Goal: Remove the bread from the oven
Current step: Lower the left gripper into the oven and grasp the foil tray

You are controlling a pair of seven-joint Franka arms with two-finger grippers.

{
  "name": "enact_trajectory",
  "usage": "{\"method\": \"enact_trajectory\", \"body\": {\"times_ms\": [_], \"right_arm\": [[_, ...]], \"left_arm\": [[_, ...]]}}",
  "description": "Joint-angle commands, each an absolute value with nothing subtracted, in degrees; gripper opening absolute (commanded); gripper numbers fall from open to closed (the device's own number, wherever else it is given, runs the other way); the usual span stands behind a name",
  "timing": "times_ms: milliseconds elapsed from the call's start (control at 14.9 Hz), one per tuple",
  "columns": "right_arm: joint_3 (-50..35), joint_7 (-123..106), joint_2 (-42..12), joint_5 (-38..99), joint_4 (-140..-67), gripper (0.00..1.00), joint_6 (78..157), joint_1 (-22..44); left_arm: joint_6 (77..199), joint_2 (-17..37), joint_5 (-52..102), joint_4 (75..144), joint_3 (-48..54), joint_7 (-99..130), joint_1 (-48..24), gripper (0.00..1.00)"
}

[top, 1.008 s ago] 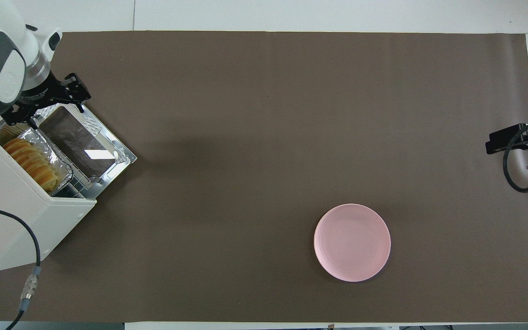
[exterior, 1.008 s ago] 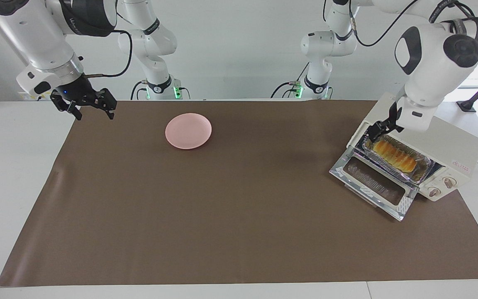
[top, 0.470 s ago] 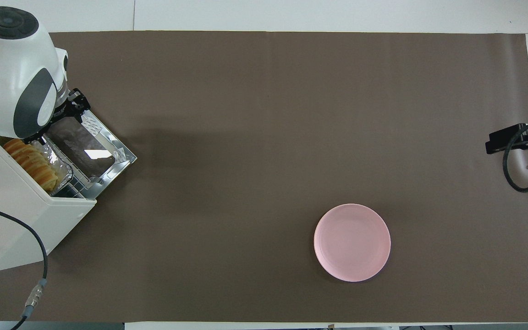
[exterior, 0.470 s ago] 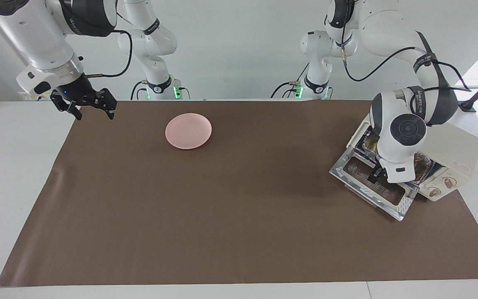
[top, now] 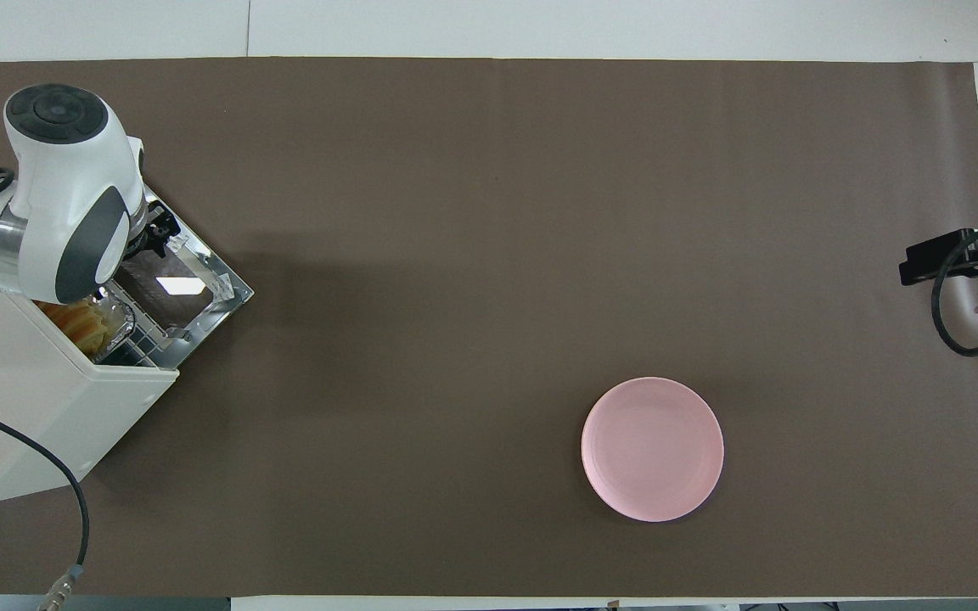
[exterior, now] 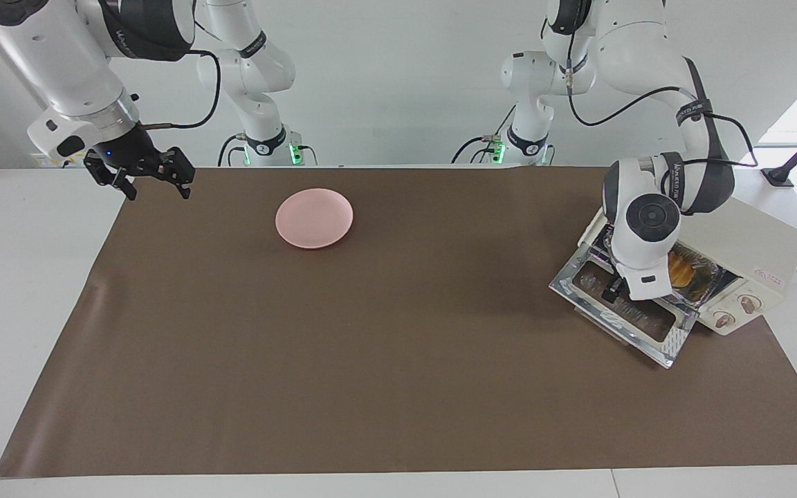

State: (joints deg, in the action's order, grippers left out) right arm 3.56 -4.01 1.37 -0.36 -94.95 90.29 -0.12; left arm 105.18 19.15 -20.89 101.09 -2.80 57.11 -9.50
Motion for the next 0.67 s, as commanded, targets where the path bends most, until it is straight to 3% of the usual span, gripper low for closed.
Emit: {"method": "enact_trajectory", "body": {"times_ms": [0,67,202,605], "right_arm": [[3.43,-5.19,2.46,-1.41,-96.15,1.0,90.35,-0.18],[3.43,-5.27,2.46,-1.41,-96.15,1.0,90.35,-0.18],[3.43,-5.19,2.46,-1.41,-96.24,1.0,90.35,-0.18],[3.43,-5.27,2.46,-1.41,-96.24,1.0,90.35,-0.18]], "left_arm": [[108.62,16.52,-22.33,104.68,-3.16,58.62,-9.41,0.99],[109.42,16.61,-22.32,105.11,-3.08,58.62,-9.32,0.7],[109.42,16.61,-22.32,105.03,-3.08,58.36,-8.88,0.0],[109.07,17.83,-21.71,101.53,-2.73,55.12,-10.01,0.0]]}}
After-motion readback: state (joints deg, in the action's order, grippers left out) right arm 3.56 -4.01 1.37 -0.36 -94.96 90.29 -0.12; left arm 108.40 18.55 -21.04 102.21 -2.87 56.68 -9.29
